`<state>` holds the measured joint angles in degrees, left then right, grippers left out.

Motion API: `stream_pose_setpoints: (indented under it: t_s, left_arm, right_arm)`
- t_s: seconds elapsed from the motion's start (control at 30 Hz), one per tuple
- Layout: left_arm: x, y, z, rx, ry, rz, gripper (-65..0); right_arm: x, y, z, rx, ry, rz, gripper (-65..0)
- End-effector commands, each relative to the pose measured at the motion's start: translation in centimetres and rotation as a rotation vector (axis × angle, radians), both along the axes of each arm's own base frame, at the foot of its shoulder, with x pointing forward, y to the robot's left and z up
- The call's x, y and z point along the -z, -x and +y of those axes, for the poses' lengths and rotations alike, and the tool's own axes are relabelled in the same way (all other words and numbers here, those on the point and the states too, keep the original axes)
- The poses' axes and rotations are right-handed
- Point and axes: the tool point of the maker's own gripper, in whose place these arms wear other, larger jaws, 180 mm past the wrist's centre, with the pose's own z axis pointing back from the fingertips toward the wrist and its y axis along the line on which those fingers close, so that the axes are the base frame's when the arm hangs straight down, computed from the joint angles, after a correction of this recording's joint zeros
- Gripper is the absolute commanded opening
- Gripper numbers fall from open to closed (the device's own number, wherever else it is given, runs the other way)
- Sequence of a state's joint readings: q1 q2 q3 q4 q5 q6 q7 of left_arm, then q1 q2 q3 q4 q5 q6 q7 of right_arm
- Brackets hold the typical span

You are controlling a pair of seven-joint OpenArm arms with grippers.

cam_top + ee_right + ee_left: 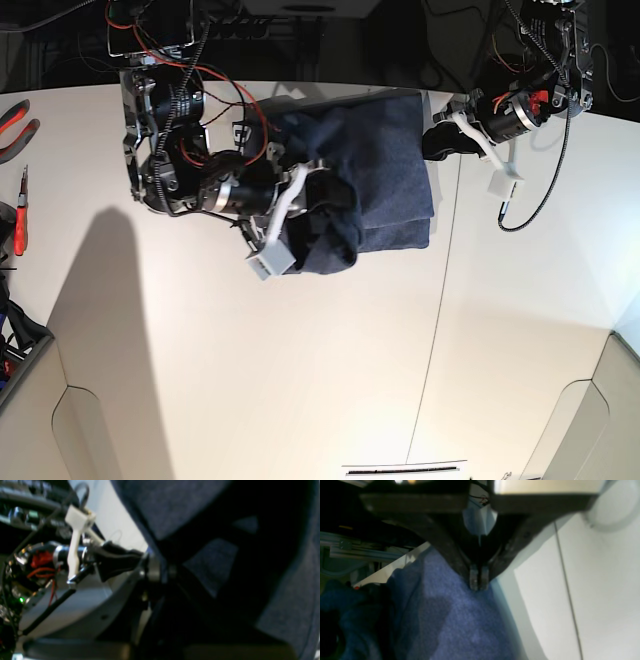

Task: Layout the t-shirt on the table in an organized manner, then fold the t-shirt properly
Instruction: 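Grasp the folded bundle with both grippers and fold it over again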

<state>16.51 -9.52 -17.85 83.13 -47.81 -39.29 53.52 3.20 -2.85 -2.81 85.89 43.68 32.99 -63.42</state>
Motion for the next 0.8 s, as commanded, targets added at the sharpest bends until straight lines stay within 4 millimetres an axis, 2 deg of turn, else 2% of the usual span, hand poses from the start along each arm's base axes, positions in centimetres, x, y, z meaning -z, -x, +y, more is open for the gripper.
stream_pose_setpoints:
  t_s: [0.0,0.13,0.27,0.6,0.7,0.73,0.77]
  left_arm:
    - [-0.9,-0.7,0.1,-0.004,0.012,-0.043,-65.0]
    - [-1.0,-0.8,0.1,-0.004,0.012,-0.045,-65.0]
    - [-1.0,-0.8,0.1,-0.003,0.012,-0.044,-65.0]
    - [-1.2,-1.0,0.0,-0.009,0.025,-0.05,-65.0]
    - [-1.5,-1.1,-0.1,-0.017,0.044,-0.058,-65.0]
    - [-1.5,-1.2,-0.2,-0.019,0.048,-0.059,-65.0]
    - [-1.5,-1.2,-0.2,-0.02,0.05,-0.06,-65.0]
  right_arm:
    - [-1.6,-0.7,1.1,-0.007,-0.044,-0.045,-65.0]
    - [-2.1,0.2,3.4,-0.056,-0.057,-0.049,-65.0]
    - [-2.2,0.4,4.6,-0.062,-0.056,-0.049,-65.0]
    - [-2.7,-0.2,5.2,-0.039,-0.071,-0.079,-65.0]
    - [-3.7,0.1,6.4,-0.051,-0.122,-0.091,-41.0]
    - [-4.0,0.4,6.9,-0.069,-0.135,-0.091,-37.0]
    - [-4.2,0.9,7.4,-0.089,-0.142,-0.093,-36.4]
